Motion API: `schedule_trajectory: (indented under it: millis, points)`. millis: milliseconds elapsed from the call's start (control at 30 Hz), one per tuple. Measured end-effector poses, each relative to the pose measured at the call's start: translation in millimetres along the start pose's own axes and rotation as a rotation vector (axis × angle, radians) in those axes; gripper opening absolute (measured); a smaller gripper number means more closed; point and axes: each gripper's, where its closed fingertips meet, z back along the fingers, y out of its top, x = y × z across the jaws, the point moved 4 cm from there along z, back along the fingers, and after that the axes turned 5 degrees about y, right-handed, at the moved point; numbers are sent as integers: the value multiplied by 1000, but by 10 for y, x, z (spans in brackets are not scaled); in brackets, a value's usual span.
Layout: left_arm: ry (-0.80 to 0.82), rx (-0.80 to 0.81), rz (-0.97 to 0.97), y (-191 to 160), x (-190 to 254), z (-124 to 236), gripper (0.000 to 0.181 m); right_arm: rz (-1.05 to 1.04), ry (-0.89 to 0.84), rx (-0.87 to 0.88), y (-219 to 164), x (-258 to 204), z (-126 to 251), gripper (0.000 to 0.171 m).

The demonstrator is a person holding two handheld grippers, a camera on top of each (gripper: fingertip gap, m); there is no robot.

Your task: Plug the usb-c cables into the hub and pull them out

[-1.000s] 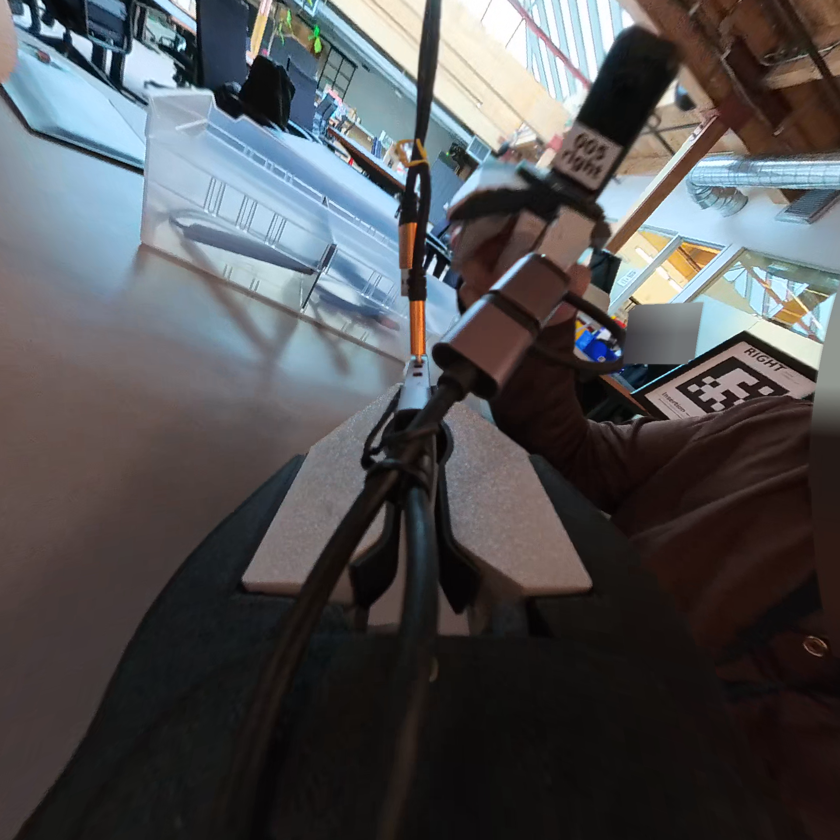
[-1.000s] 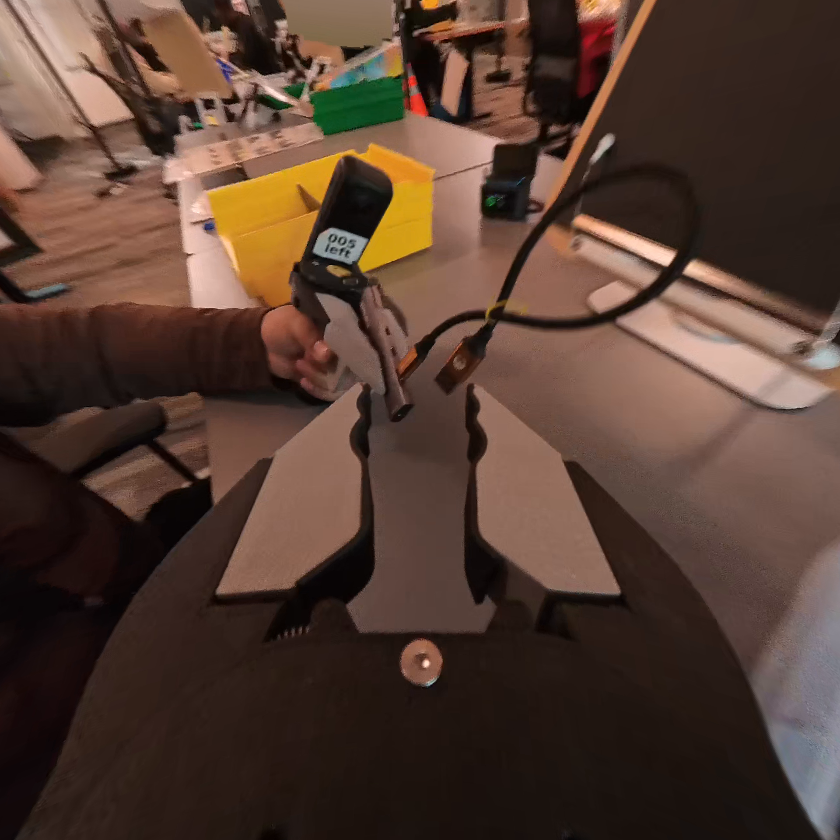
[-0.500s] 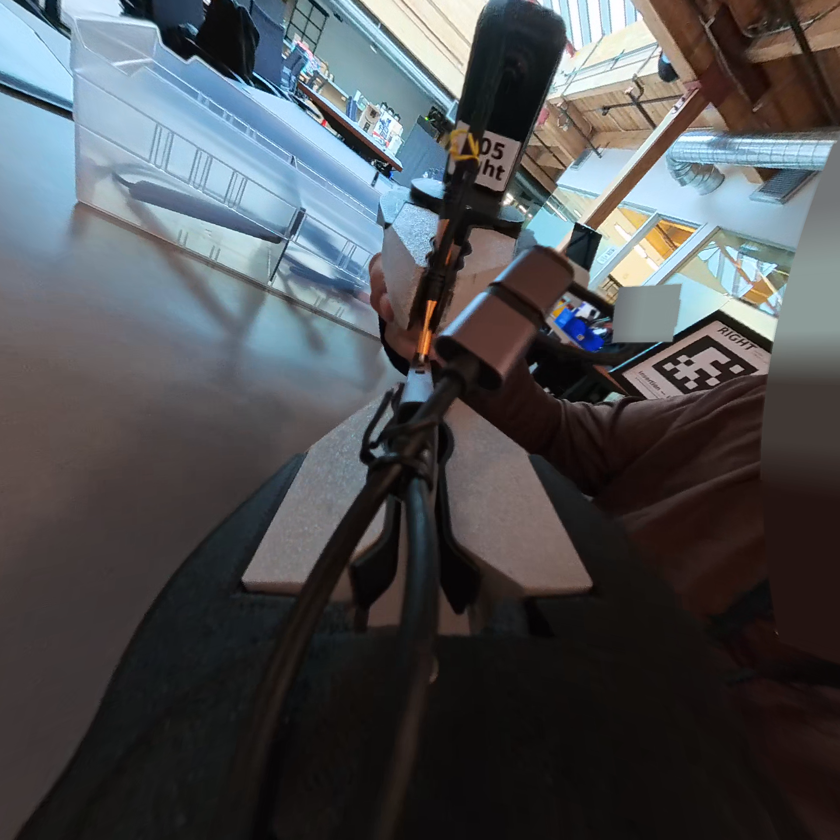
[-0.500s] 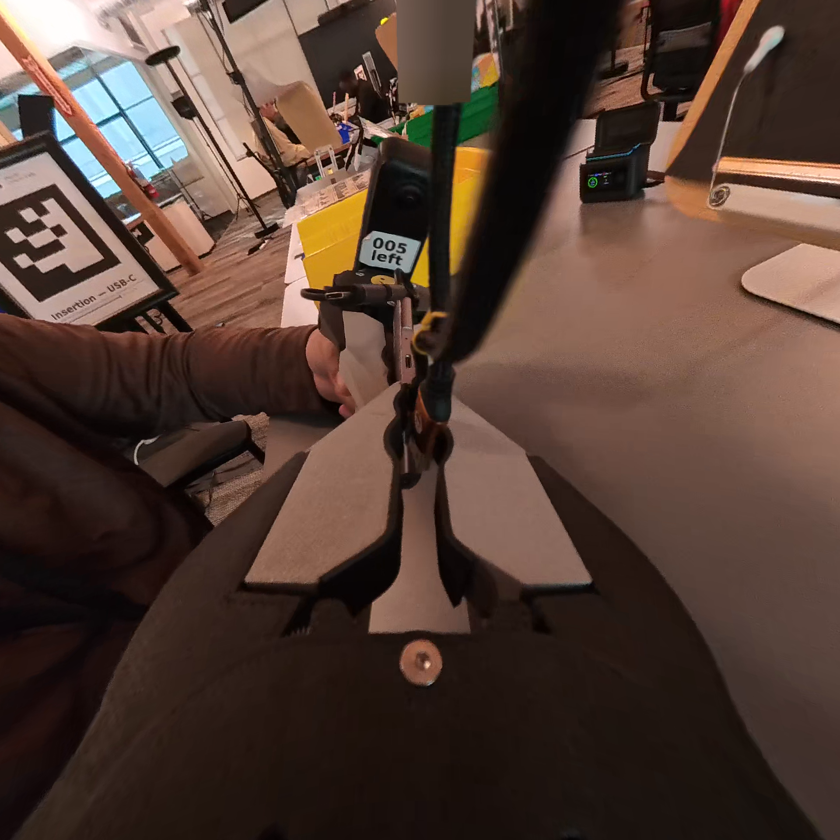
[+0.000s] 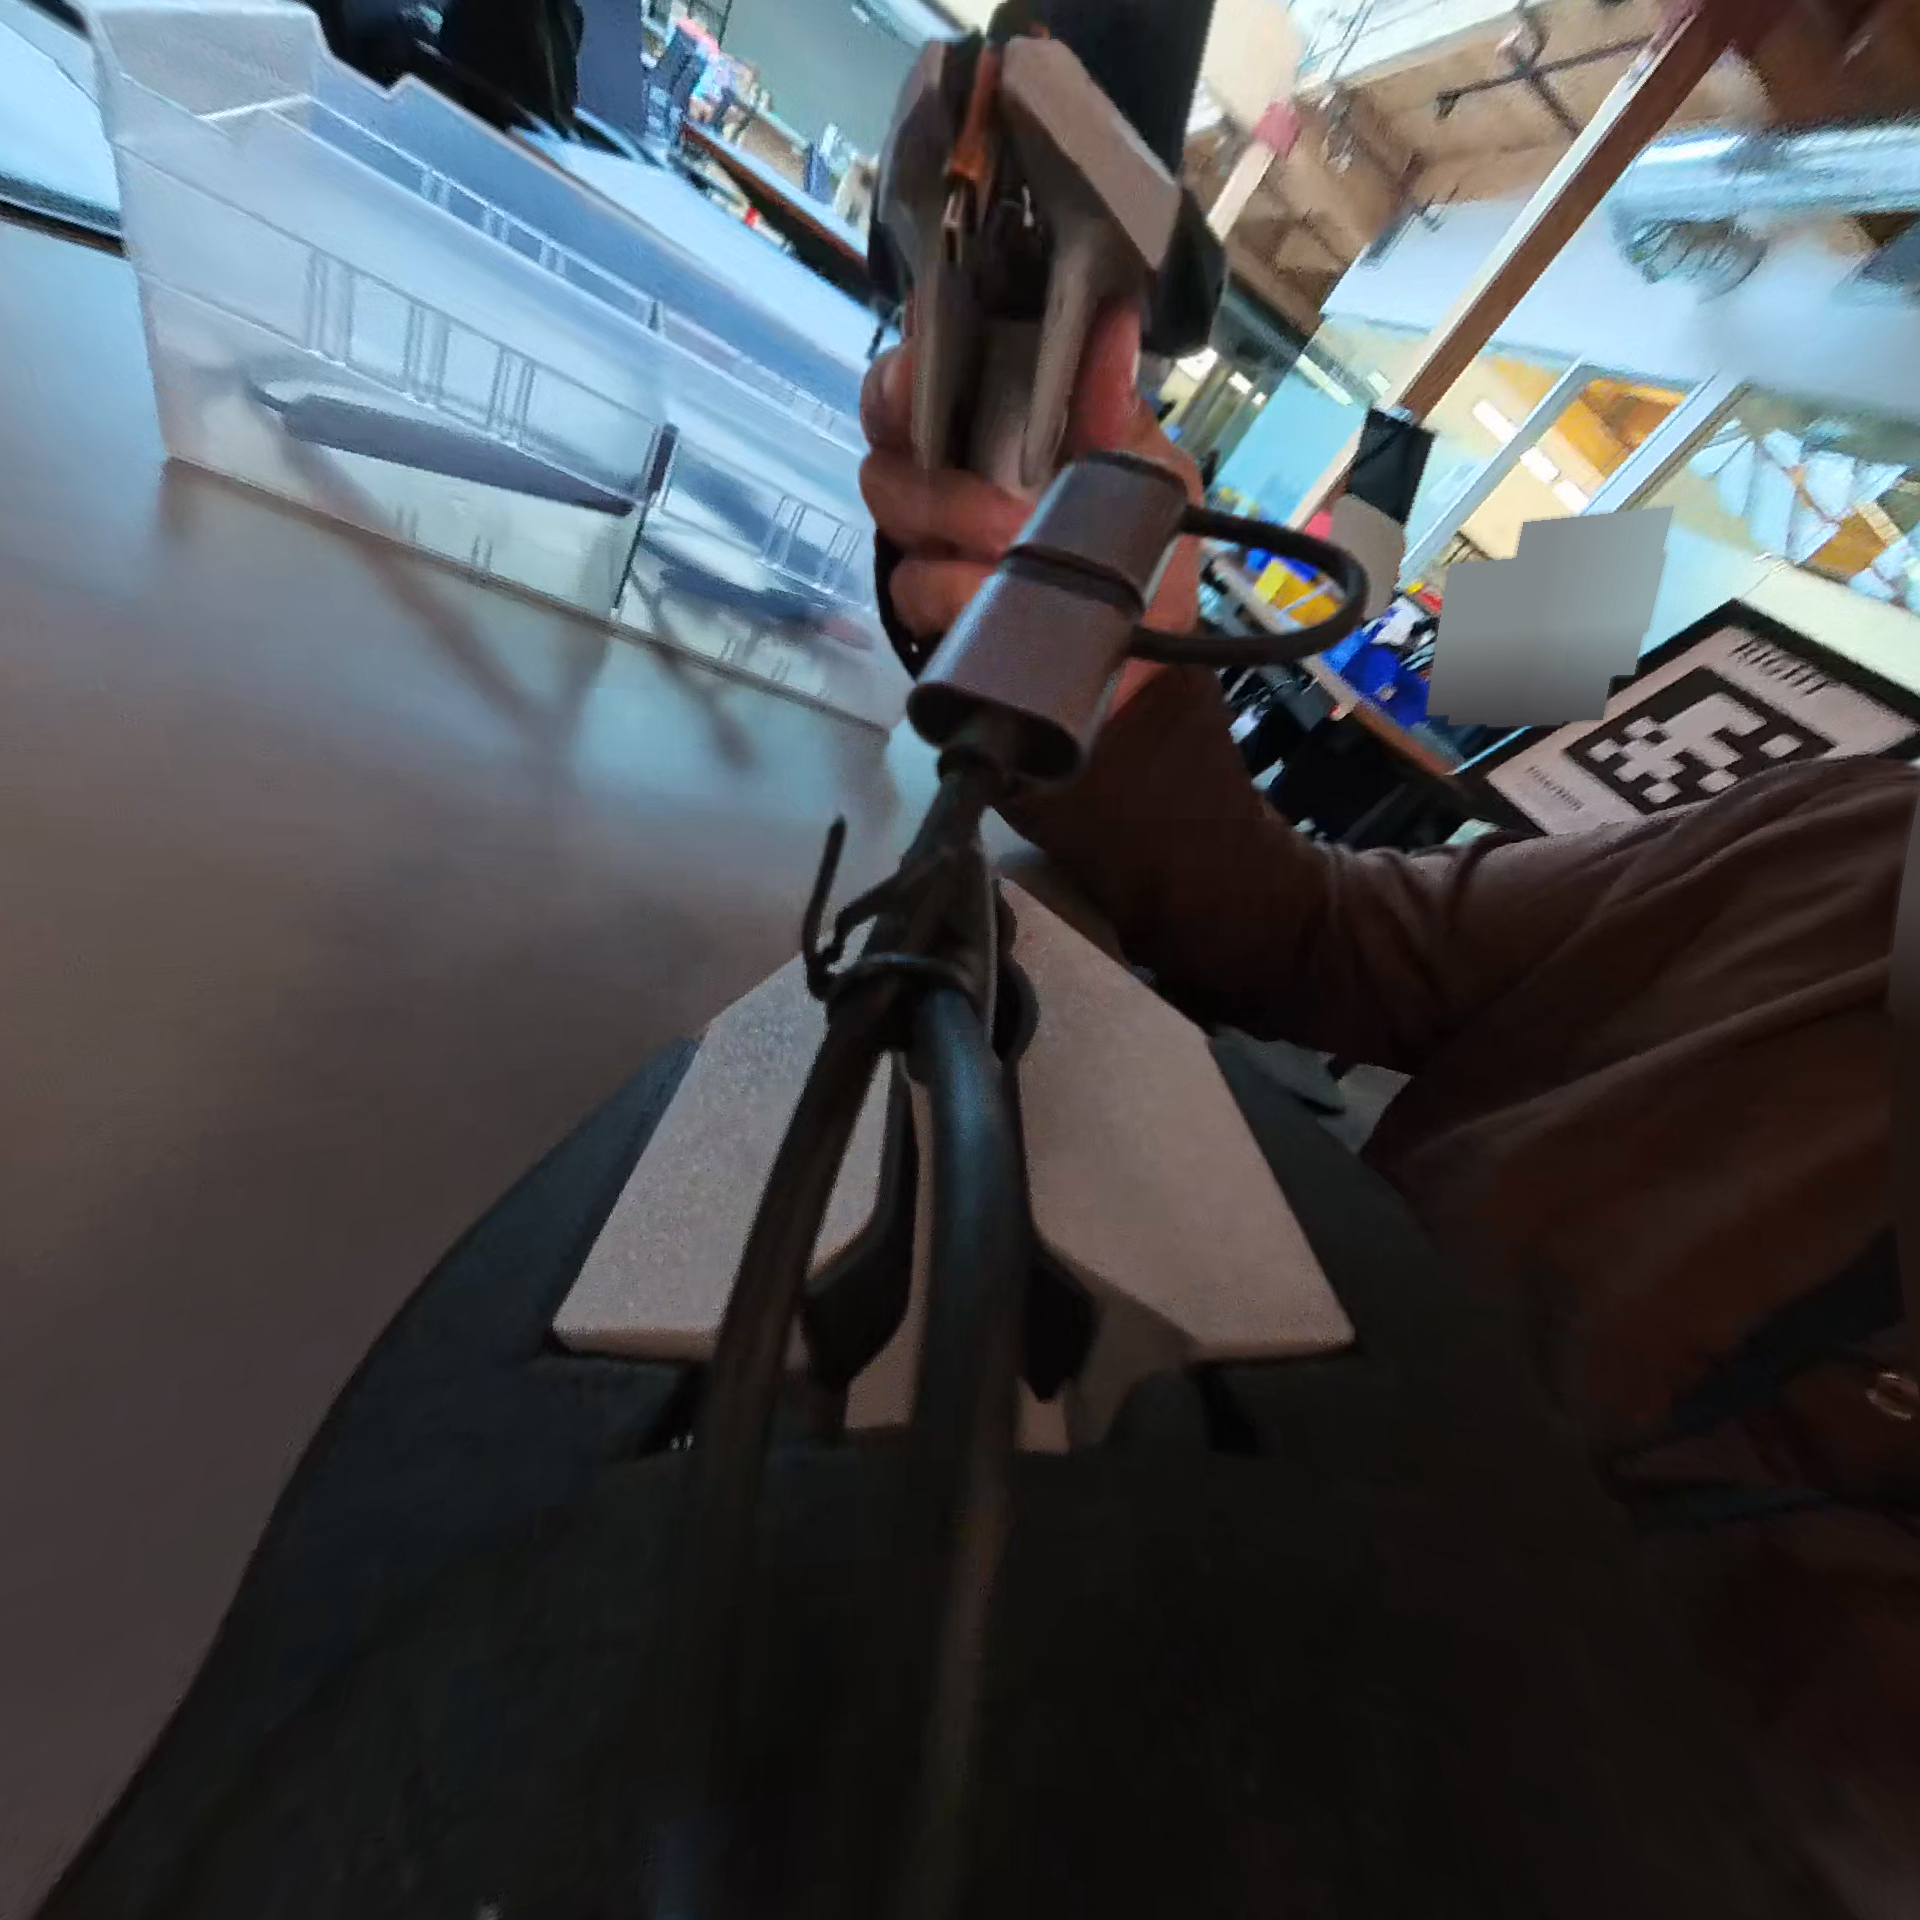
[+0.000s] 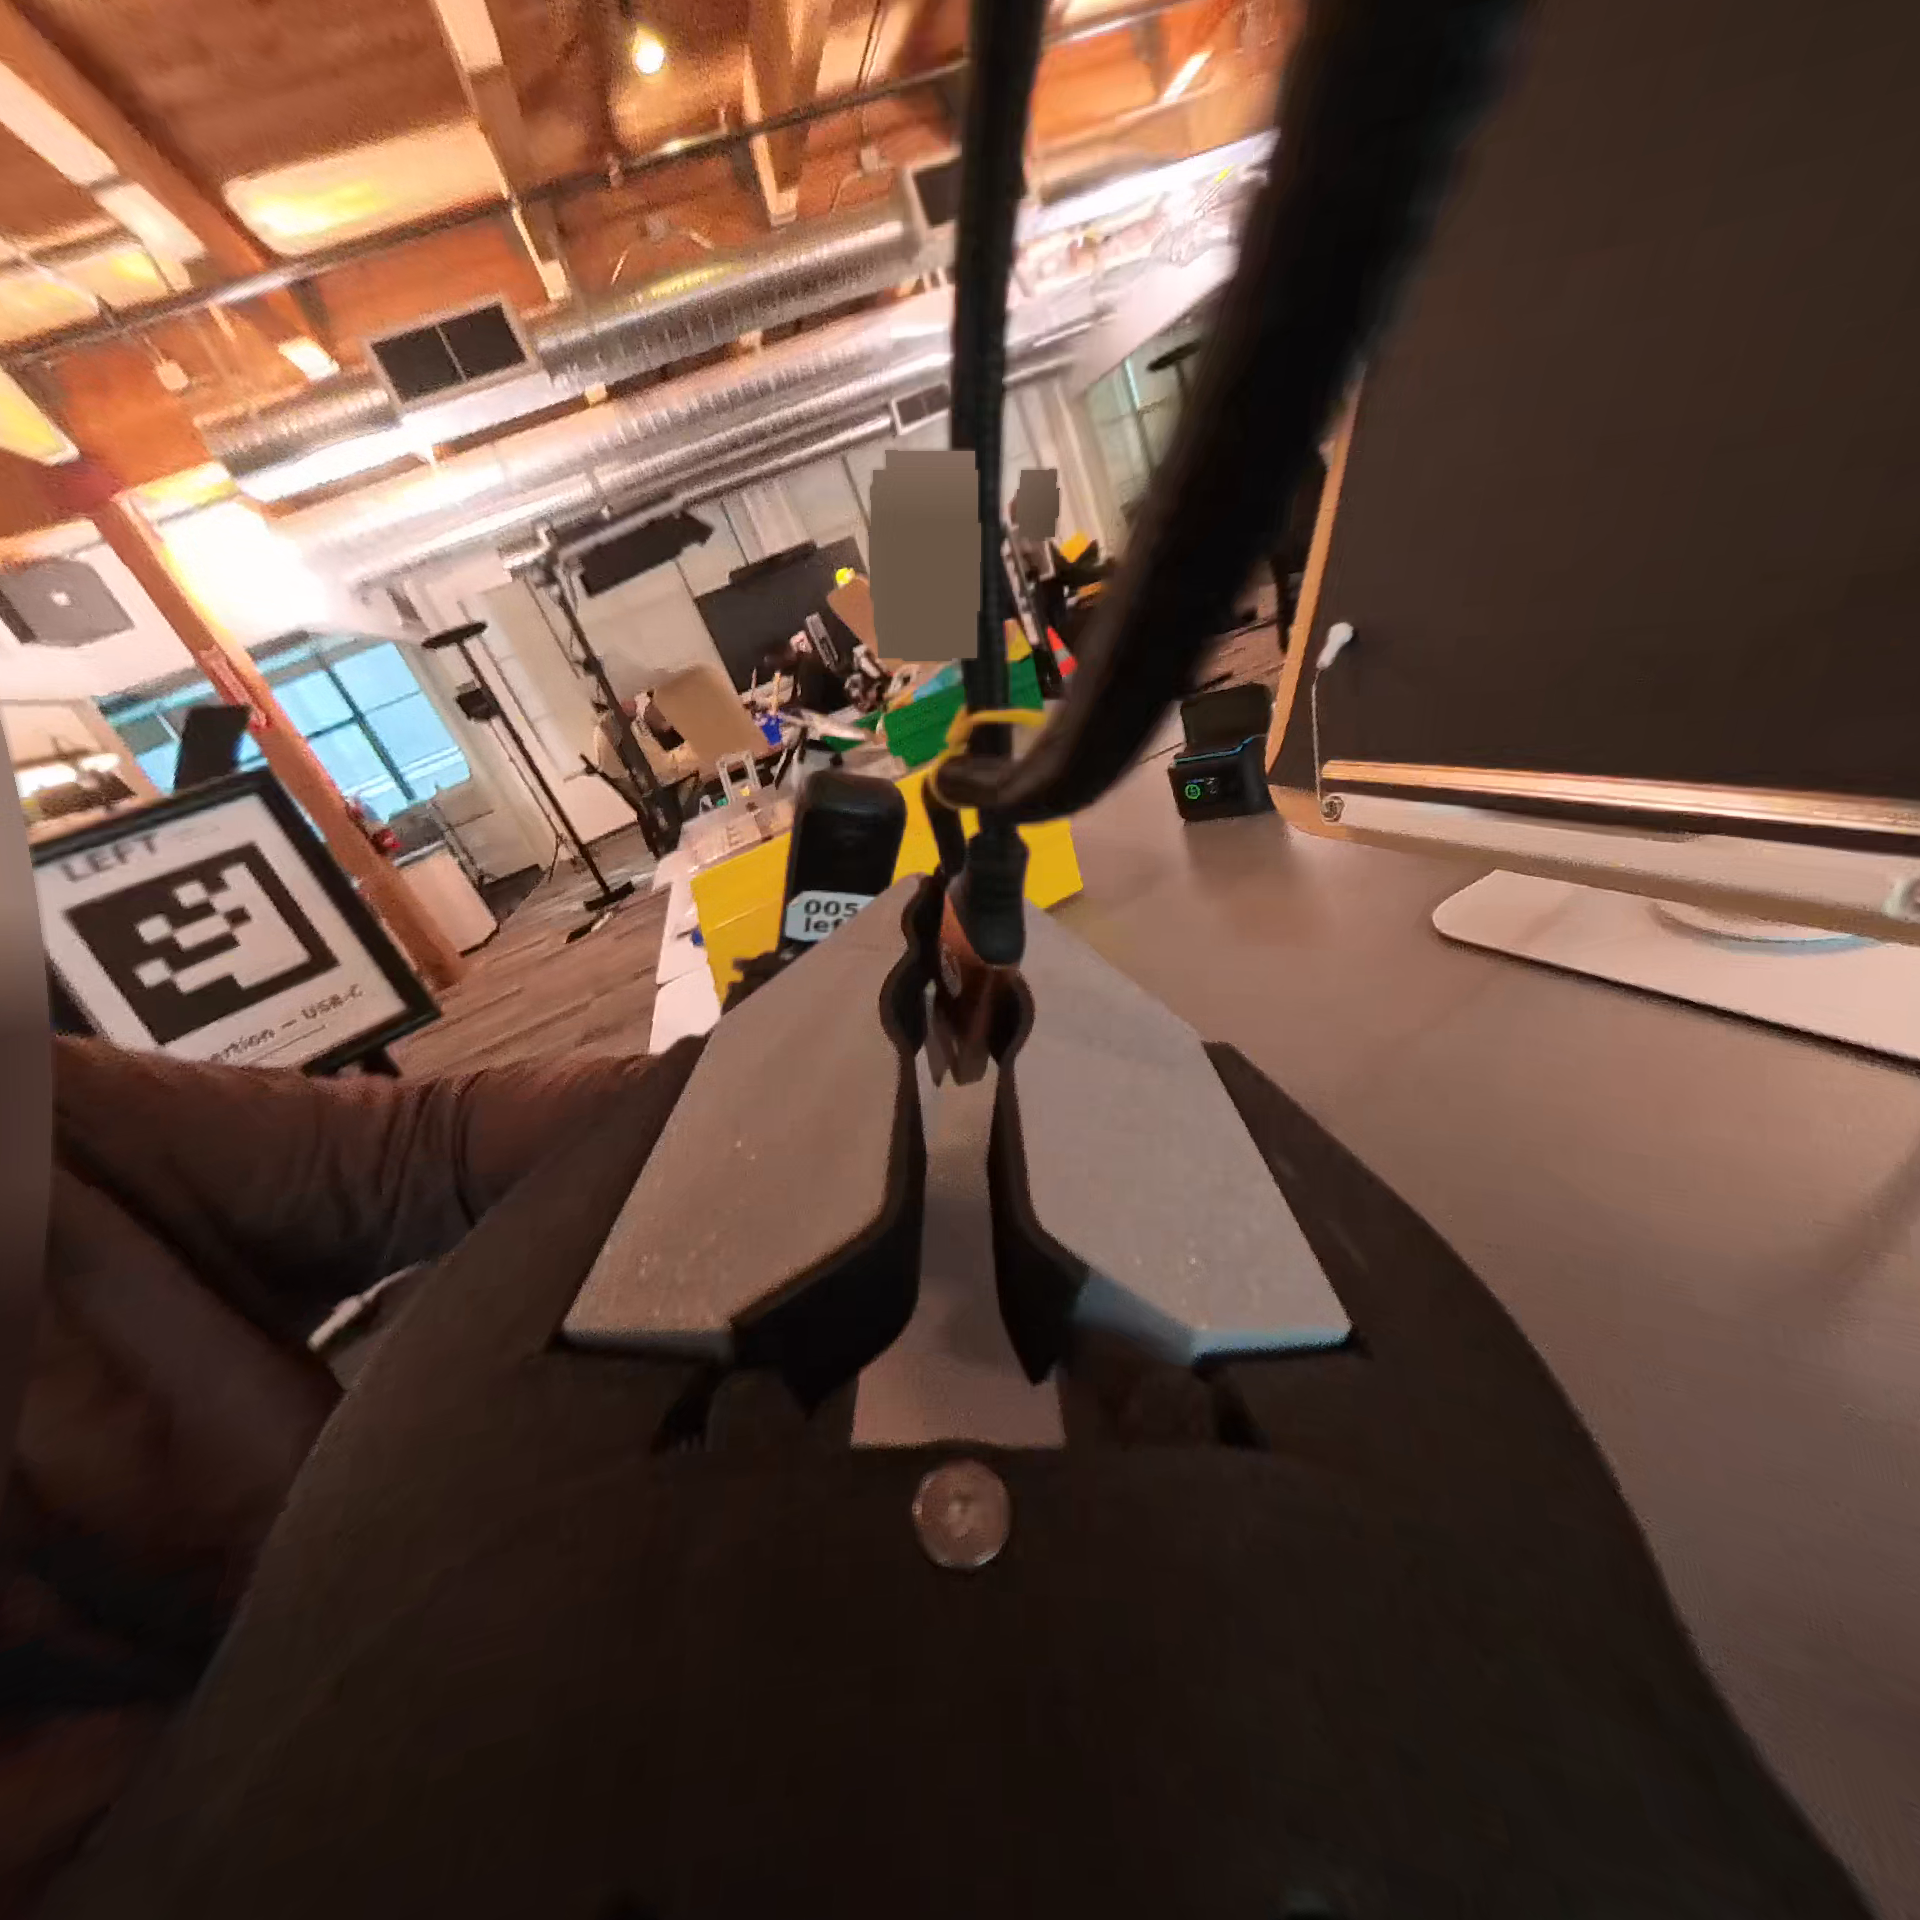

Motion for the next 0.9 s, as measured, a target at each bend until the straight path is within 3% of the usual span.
schedule_trajectory:
  millis: [167, 333, 900]
  points:
    - [-95, 136, -138, 159, 172, 4, 7, 83, 93, -218, -211, -277, -120, 3]
    - [-72, 119, -180, 128, 151, 21, 7, 131, 122, -344, -489, -414, -382, 2]
    - [-29, 122, -240, 160, 206, 43, 7, 118, 117, -308, -453, -454, -400, 2]
